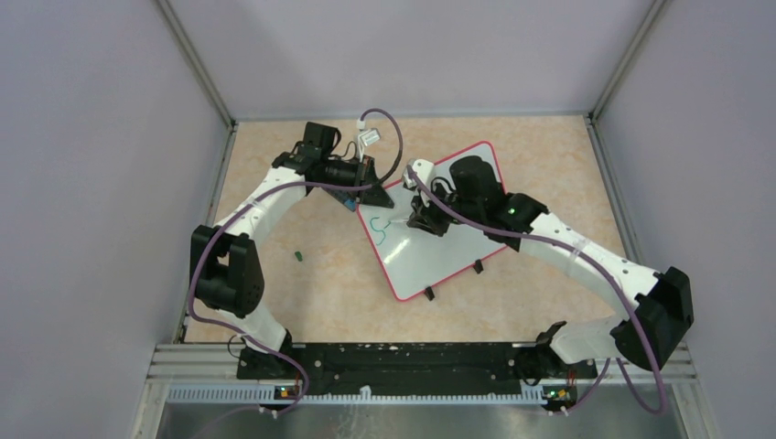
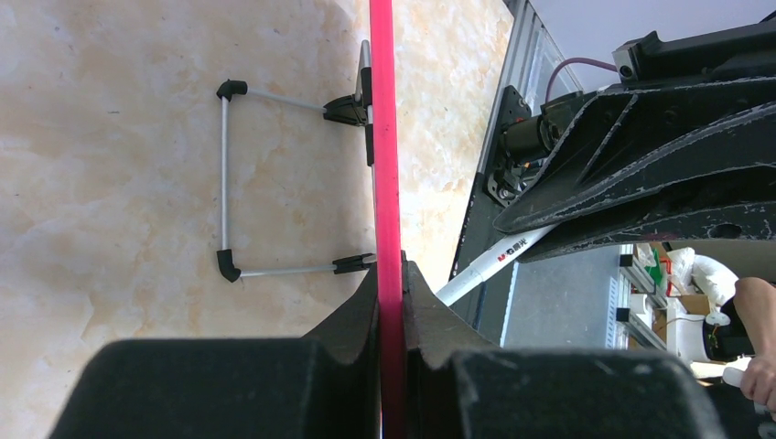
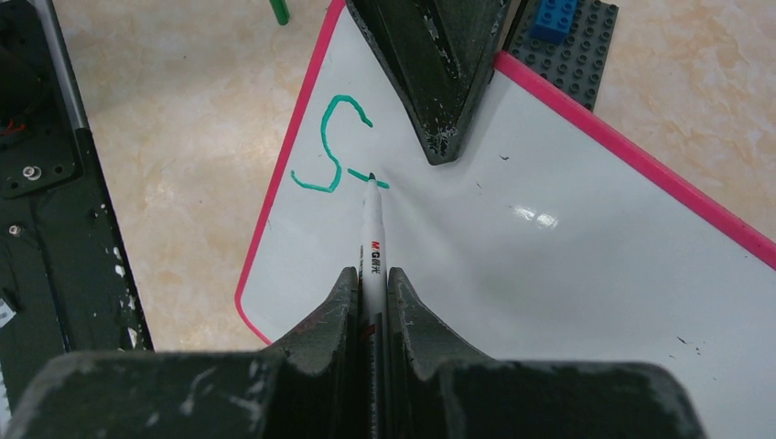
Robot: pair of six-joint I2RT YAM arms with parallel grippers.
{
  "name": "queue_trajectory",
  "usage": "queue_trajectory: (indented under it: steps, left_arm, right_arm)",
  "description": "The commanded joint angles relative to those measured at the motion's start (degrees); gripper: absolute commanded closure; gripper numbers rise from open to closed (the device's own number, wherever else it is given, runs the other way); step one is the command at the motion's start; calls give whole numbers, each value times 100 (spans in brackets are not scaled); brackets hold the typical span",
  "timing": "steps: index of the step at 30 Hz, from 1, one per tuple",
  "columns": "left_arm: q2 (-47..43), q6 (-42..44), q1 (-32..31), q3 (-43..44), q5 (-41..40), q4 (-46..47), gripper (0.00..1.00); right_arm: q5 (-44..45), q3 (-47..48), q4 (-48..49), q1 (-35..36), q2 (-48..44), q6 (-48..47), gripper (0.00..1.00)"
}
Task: Write a sentence on the whiteboard
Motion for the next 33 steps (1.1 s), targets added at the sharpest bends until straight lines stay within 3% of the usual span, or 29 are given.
queue_trajectory:
  steps: [1,17,33]
  left_arm:
    - [-17,133,-102,-64,331,154,100]
    - [22,64,-116,-45,330,162,100]
    - [37,64,-115,-42,319,162,100]
  right_arm:
    - [49,321,270,20,36,-37,100]
    - [89,455,409,20,270,-35,100]
    - [173,-100,359,24,124,-66,100]
